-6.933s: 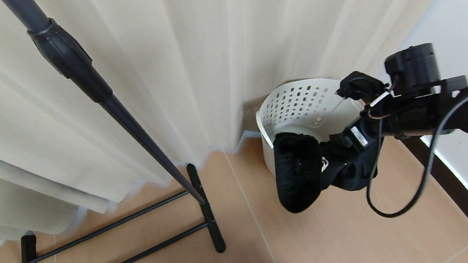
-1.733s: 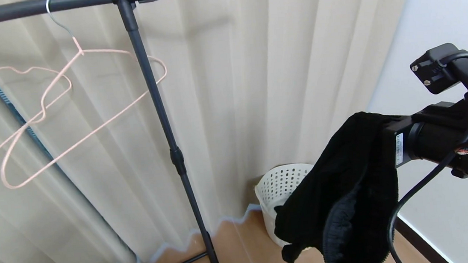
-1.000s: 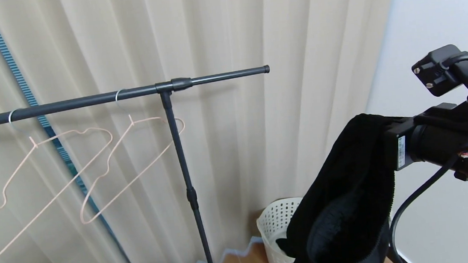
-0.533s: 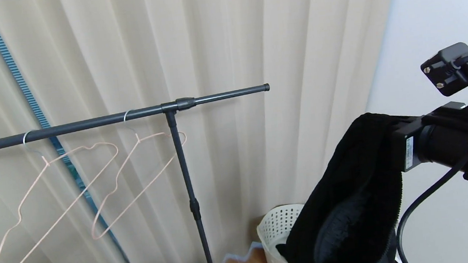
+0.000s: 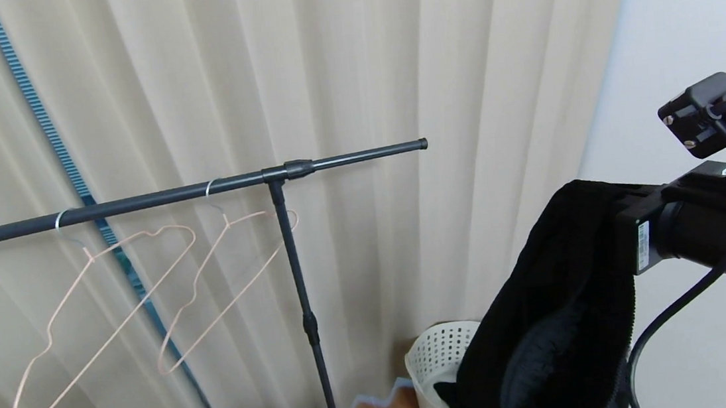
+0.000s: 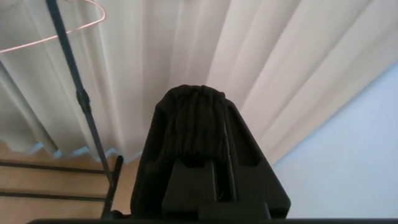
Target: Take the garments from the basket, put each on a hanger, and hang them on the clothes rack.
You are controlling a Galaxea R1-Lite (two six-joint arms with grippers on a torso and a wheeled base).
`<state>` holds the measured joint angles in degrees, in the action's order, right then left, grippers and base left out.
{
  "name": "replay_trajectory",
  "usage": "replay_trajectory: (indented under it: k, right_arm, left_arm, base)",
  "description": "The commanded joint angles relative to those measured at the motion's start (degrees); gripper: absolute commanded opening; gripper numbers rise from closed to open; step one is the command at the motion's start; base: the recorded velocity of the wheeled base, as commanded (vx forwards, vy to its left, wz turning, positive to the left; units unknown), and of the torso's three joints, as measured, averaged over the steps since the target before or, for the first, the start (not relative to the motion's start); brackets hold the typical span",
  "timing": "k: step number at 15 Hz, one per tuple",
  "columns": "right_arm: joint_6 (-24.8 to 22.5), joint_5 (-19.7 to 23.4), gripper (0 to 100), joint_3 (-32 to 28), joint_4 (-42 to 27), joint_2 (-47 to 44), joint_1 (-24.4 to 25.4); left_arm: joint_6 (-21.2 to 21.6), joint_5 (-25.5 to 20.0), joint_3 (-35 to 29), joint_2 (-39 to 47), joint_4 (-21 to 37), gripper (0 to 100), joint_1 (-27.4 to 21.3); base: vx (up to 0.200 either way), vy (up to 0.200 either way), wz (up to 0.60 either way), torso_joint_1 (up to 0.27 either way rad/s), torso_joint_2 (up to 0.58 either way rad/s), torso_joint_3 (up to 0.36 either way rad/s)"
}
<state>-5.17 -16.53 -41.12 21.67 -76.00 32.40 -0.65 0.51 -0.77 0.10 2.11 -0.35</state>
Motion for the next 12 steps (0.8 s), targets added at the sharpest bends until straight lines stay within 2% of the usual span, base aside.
replay_trajectory:
  k: [1, 5, 12]
  right_arm:
    - [-0.02, 0.01, 0, 0.07, 0.03, -0.12, 0.03]
    - [-0.02, 0.09, 0, 0.07, 0.03, -0.21, 0.03]
    - [-0.02, 0.18, 0, 0.07, 0.03, -0.21, 0.03]
  left_arm:
    - [-0.06, 0.02, -0.02, 0.08, 0.0, 100, 0.0]
    - [0.03, -0.07, -0.02, 0.08, 0.09, 100, 0.0]
    - [0.03, -0.07, -0.11, 0.08, 0.09, 100, 0.0]
  base:
    - [0.0, 0.0, 0.6, 0.002, 0.01, -0.002]
    - [0.0, 0.0, 0.6, 0.004, 0.0, 0.004]
    - [0.0, 0.2, 0.0, 0.006, 0.0, 0.003]
